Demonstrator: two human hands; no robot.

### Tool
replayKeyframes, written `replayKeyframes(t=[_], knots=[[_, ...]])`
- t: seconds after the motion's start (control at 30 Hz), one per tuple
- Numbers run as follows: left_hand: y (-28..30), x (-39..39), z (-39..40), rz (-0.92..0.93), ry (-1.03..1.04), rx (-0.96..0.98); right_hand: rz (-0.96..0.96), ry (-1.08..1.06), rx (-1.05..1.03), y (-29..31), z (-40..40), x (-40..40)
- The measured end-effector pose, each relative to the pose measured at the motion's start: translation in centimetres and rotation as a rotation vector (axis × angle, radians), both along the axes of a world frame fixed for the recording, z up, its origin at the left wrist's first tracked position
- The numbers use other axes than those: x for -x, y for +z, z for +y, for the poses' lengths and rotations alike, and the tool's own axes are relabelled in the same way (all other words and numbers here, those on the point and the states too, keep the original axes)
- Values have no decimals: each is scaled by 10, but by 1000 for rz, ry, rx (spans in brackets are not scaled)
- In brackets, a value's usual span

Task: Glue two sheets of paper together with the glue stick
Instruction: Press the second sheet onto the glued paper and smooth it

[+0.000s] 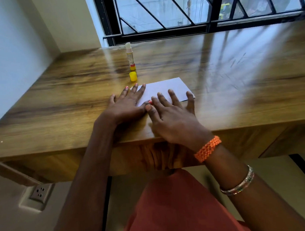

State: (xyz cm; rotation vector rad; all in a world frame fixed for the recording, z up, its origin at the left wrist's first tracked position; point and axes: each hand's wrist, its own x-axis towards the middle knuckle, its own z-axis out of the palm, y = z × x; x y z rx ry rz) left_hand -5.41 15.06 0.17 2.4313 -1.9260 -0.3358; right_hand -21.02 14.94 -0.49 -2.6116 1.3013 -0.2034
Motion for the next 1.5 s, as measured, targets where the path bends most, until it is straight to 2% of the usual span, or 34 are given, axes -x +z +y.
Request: replayKeyframes(t=[0.07, 0.2, 0.27, 0.47, 0.6, 0.67, 0.83, 1.0, 1.07, 1.23, 1.5], knots=[[2, -3, 3, 25, -14, 14, 19, -9, 14, 0, -8, 6], [14, -21, 8, 225, -66, -8, 104, -121, 59, 3, -26, 30], [18, -26, 9, 264, -79, -23, 139, -151, 48, 6, -31, 37], [17, -24, 9, 248, -31, -74, 221, -137, 36, 12, -32, 19], [19, -23, 10, 242, -49, -63, 70, 225, -102, 9, -24, -10], [19, -23, 11, 235, -53, -74, 53, 300, -138, 11, -28, -11], [19, -23, 12, 208, -12, -122, 195, 102, -18, 12, -69, 16], [21, -18, 14, 122, 31, -151, 281, 26, -89, 22, -88, 21], [22, -17, 15, 106, 69, -179, 290, 77, -74, 26, -78, 8], [29, -13, 18, 75, 91, -201, 210, 405, -187, 29, -49, -24], [35, -8, 20, 68, 106, -246, 299, 417, -127, 33, -62, -59]])
